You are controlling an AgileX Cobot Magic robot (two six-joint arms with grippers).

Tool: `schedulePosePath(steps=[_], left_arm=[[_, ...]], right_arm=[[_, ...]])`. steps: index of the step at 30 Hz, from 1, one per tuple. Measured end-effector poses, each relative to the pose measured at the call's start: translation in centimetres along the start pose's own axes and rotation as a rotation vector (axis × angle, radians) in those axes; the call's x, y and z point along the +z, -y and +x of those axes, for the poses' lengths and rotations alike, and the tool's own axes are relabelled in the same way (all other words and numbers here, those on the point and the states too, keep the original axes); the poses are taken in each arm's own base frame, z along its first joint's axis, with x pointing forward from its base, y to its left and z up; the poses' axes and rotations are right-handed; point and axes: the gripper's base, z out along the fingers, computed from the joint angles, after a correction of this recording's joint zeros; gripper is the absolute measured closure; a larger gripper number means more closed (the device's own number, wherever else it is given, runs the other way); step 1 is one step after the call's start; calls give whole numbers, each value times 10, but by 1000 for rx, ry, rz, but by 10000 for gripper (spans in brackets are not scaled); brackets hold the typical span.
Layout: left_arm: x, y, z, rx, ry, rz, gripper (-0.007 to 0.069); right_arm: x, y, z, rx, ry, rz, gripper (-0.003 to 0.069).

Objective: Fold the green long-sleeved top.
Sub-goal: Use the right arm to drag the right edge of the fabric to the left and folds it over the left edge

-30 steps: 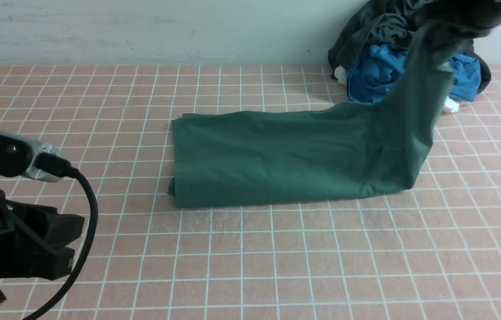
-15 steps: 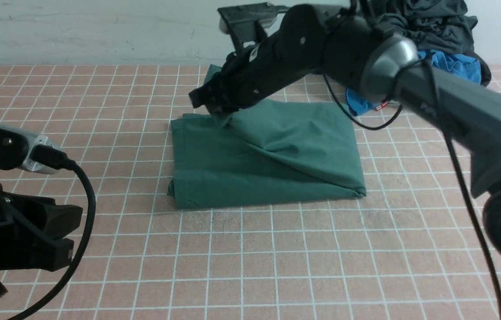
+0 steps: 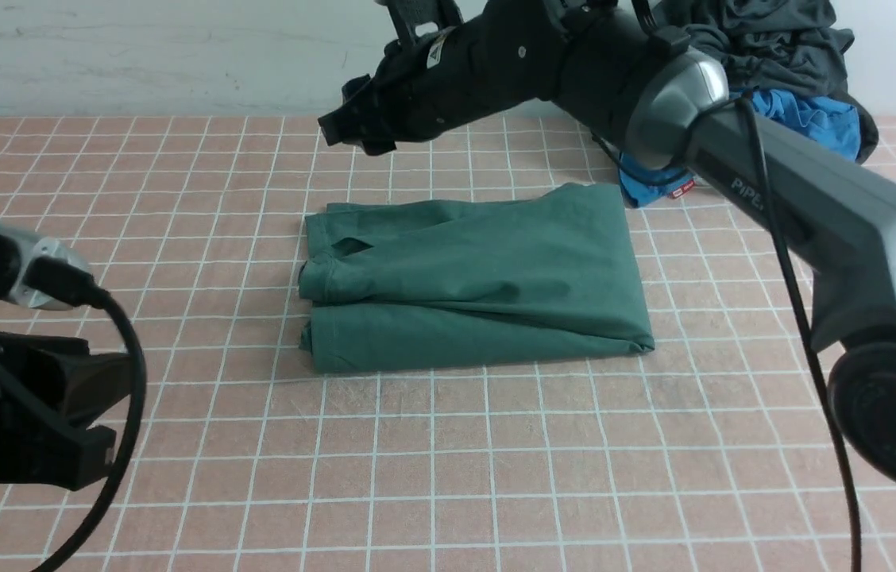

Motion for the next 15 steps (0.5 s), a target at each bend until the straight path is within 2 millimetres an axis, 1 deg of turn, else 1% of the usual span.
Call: schedulePosePath(steps=[1, 3, 4, 6, 7, 9, 10, 11, 13, 15], left_arm=[[-5, 1, -2, 15, 31, -3, 382], [-25, 5, -6, 87, 150, -25, 402], [-25, 5, -7, 85, 154, -25, 405], [-44, 10, -6, 124, 271, -51, 438], [-48, 11, -2, 130, 303, -61, 454], [-51, 12, 7, 129, 335, -70, 483], [-53, 13, 14, 128, 357, -75, 508], [-55, 14, 18, 127, 371, -77, 526], [-60, 16, 26, 120, 421, -90, 576], [-66, 17, 31, 128, 464, -109, 608]], right_arm=[[1, 0, 3, 4, -23, -4, 370], [9, -1, 11, 21, -70, -20, 421], [10, -1, 12, 23, -76, -22, 426], [33, -5, 34, 52, -152, -50, 503], [47, -7, 48, 65, -193, -63, 533], [65, -13, 67, 73, -243, -80, 580], [77, -21, 80, 63, -276, -94, 617], [83, -25, 88, 57, -293, -99, 631], [94, -39, 100, 6, -313, -120, 660], [94, -48, 101, -74, -306, -131, 668]])
